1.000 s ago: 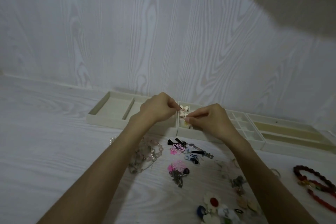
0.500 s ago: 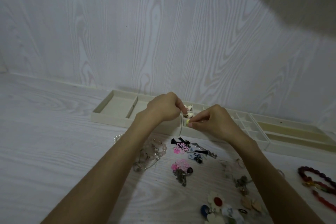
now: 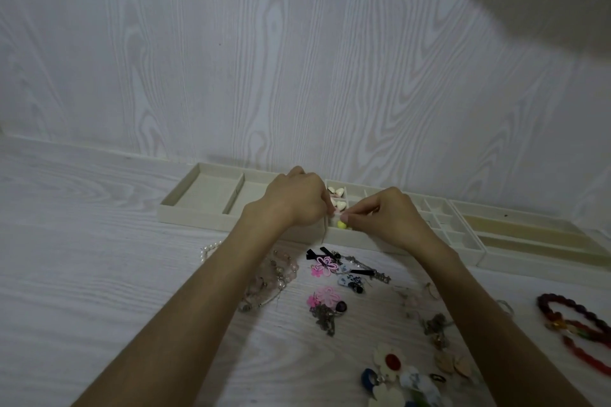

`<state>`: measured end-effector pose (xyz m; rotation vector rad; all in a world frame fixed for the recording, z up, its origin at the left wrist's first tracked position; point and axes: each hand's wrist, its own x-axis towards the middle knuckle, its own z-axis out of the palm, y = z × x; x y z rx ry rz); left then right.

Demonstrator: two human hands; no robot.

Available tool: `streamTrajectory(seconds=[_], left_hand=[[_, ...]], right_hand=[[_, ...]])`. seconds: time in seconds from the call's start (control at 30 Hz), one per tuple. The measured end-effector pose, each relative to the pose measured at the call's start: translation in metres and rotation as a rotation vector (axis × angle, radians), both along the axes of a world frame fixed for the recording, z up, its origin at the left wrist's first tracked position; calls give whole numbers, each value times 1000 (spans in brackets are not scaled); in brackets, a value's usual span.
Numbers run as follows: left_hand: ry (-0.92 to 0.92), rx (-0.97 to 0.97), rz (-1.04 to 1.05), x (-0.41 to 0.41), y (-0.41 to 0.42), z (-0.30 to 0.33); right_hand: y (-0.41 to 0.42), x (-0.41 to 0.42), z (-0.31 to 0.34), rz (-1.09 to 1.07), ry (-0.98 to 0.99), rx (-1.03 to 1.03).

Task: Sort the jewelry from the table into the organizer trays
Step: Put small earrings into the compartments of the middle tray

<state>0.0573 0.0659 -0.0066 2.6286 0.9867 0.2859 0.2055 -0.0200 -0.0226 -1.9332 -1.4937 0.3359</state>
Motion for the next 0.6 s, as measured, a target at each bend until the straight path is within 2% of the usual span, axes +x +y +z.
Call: streamTrajectory(seconds=[0.1,0.3,0.6], left_hand=[[27,14,-11,3,1,-2],[66,7,13,10,7,-11],[137,99,3,18,8,-20]], right_hand=[[-5,7,16,-17,10,15],[-11,20,32,142,-317,-235],[-8,4,22,105,-573,-282]])
